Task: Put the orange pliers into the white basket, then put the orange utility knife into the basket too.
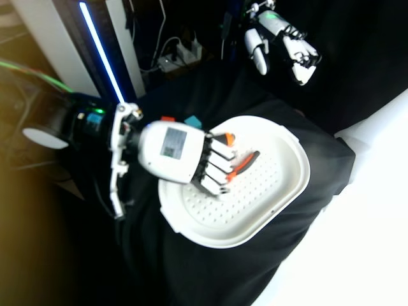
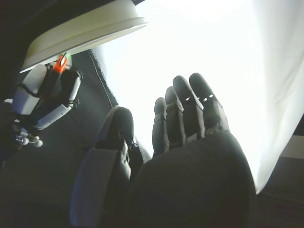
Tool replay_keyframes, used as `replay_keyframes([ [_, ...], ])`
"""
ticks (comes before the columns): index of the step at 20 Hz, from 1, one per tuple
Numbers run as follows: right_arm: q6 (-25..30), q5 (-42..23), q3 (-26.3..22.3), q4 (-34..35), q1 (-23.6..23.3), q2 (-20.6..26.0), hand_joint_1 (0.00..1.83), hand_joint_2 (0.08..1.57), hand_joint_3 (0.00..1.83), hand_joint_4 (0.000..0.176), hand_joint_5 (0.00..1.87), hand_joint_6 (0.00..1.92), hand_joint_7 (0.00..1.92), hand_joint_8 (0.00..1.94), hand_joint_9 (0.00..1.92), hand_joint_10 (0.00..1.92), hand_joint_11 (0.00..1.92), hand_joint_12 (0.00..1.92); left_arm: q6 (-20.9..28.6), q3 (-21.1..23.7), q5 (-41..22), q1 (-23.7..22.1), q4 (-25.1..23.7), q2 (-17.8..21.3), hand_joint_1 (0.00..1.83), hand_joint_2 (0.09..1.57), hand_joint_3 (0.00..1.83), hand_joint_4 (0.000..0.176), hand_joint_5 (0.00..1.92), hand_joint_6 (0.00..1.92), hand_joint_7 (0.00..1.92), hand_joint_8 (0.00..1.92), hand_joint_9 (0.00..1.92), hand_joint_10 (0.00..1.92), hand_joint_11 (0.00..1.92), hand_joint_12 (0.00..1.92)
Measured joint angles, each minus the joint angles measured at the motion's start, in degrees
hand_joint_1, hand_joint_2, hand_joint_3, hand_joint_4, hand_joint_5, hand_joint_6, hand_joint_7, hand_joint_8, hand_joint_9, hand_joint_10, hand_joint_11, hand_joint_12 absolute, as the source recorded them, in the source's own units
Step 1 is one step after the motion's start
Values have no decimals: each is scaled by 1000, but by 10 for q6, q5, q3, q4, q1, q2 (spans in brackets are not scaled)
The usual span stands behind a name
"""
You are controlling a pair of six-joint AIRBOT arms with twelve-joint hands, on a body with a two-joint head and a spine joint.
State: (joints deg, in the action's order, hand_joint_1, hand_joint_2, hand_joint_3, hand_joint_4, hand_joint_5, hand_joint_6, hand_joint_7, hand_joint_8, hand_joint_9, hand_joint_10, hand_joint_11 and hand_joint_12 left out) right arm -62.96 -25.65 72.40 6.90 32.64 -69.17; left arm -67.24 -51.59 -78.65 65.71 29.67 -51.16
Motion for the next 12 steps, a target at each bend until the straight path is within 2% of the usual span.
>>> replay_keyframes([
  [3, 0, -6, 0, 2, -5, 5, 493, 1033, 0, 2, 0, 0, 0, 0, 0, 0, 0, 0, 0, 0, 0, 0, 2, 0, 588, 1454, 0, 0, 329, 9, 401, 0, 249, 733, 0, 1298],
  [5, 0, -8, -3, 3, -6, 5, 450, 1028, 0, 34, 0, 0, 0, 0, 0, 0, 0, 0, 0, 0, 0, 0, 1, 0, 557, 1450, 0, 0, 322, 5, 389, 0, 241, 741, 0, 1262],
  [6, 0, -9, -4, 3, -6, 6, 436, 1012, 0, 35, 0, 0, 0, 0, 0, 0, 0, 0, 0, 0, 0, 0, 1, 0, 554, 1451, 0, 0, 318, 4, 385, 0, 238, 741, 0, 1215],
  [7, 1, -9, -7, 4, -7, 10, 431, 1002, 0, 12, 0, 0, 0, 0, 0, 0, 0, 0, 0, 0, 0, 0, 1, 0, 579, 1454, 0, 0, 319, 3, 387, 1, 236, 744, 0, 1244],
  [8, 3, -14, -16, 6, -8, 20, 406, 1002, 0, 20, 0, 0, 0, 0, 0, 0, 0, 0, 0, 0, 0, 0, 2, 0, 618, 1451, 0, 0, 322, 5, 398, 5, 230, 742, 0, 1242],
  [9, 6, -24, -29, 7, -8, 35, 376, 1000, 0, 41, 0, 0, 0, 0, 0, 0, 0, 0, 0, 0, 0, 0, 2, 0, 612, 1448, 0, 0, 323, 5, 400, 5, 227, 735, 0, 1264],
  [10, 7, -43, -47, 9, -8, 52, 340, 1006, 0, 49, 0, 0, 0, 0, 0, 0, 0, 0, 0, 0, 0, 0, 2, 0, 610, 1446, 0, 0, 327, 6, 399, 4, 227, 715, 0, 1171],
  [11, 8, -70, -67, 12, -8, 71, 214, 979, 0, 131, 0, 0, 0, 0, 0, 0, 0, 0, 0, 0, 0, 0, 4, 0, 587, 1443, 0, 0, 326, 5, 393, 1, 223, 706, 0, 1161],
  [12, 8, -101, -95, 10, -8, 100, 163, 985, 0, 159, 0, 0, 0, 0, 0, 0, 0, 0, 0, 0, -1, 0, -1, 0, 568, 1438, 0, 0, 329, 6, 395, 1, 223, 692, 0, 1118],
])
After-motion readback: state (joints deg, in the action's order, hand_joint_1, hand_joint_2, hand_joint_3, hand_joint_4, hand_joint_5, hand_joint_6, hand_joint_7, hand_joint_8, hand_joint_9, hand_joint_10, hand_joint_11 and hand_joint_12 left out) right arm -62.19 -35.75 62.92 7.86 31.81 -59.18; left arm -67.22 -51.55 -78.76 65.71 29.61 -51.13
